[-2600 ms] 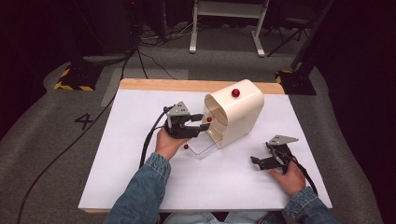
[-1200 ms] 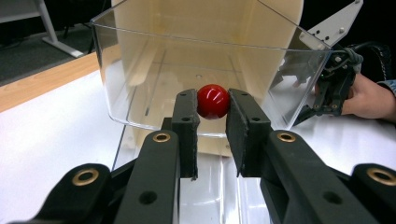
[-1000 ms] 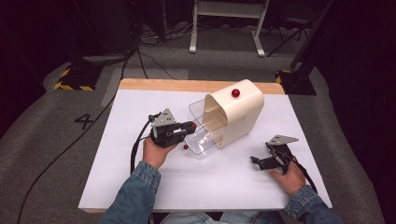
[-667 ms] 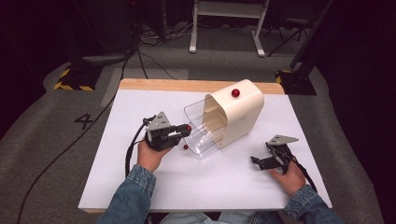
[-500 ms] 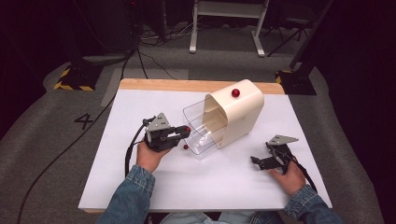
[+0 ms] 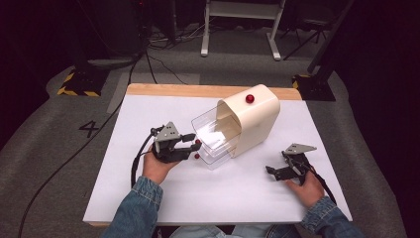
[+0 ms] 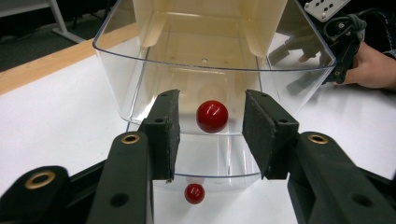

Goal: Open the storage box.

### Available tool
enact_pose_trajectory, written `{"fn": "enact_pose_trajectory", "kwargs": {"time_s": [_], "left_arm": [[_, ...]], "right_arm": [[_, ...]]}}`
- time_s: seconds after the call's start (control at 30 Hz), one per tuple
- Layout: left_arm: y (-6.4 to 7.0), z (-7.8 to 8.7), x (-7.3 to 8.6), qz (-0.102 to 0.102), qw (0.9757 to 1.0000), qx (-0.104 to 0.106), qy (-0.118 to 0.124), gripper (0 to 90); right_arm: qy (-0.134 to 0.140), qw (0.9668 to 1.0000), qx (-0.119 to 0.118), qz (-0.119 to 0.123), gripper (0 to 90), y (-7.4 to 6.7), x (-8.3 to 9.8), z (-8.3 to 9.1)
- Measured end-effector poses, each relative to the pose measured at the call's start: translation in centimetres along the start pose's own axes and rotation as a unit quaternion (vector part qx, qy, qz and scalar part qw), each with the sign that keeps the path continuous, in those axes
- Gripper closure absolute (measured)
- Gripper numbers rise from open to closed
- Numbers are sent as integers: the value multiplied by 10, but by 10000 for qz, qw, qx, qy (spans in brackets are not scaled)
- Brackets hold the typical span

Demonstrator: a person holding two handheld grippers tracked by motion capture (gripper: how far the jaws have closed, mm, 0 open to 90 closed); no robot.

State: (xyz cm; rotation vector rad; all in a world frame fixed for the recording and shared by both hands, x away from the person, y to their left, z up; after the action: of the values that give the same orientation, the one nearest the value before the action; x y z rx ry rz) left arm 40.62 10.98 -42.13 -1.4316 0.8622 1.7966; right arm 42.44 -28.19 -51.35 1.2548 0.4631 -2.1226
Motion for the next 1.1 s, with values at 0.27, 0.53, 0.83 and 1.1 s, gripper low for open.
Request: {"fn": "enact_pose_trajectory", "kwargs": {"time_s": [0.27, 0.53, 0.83, 1.1], "left_arm": [[0, 2, 3, -55, 9999, -46, -137, 563], [2, 11, 5, -41, 9997, -162, -161, 531], [14, 36, 2, -230, 9989, -323, -241, 465], [16, 70, 8, -349, 9972, -474, -472, 397]], "right_arm": [[1, 10000, -1, 0, 33, 0, 0, 0], [1, 10000, -2, -1, 33, 0, 0, 0], [0, 10000, -5, -4, 33, 0, 0, 0], [0, 10000, -5, 0, 33, 0, 0, 0]]}}
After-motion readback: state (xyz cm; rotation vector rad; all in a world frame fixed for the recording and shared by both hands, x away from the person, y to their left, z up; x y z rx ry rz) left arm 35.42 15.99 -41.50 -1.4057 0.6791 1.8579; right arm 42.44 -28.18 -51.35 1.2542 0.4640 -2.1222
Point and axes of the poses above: each handheld gripper's, and its own axes: z roughly backward along the jaws, x roughly out of its underside, y roughly to its right, the point moved 4 cm from there along -z, roughly forward along the jaws, and after that the axes turned 15 degrees about y, right-handed, at the moved point
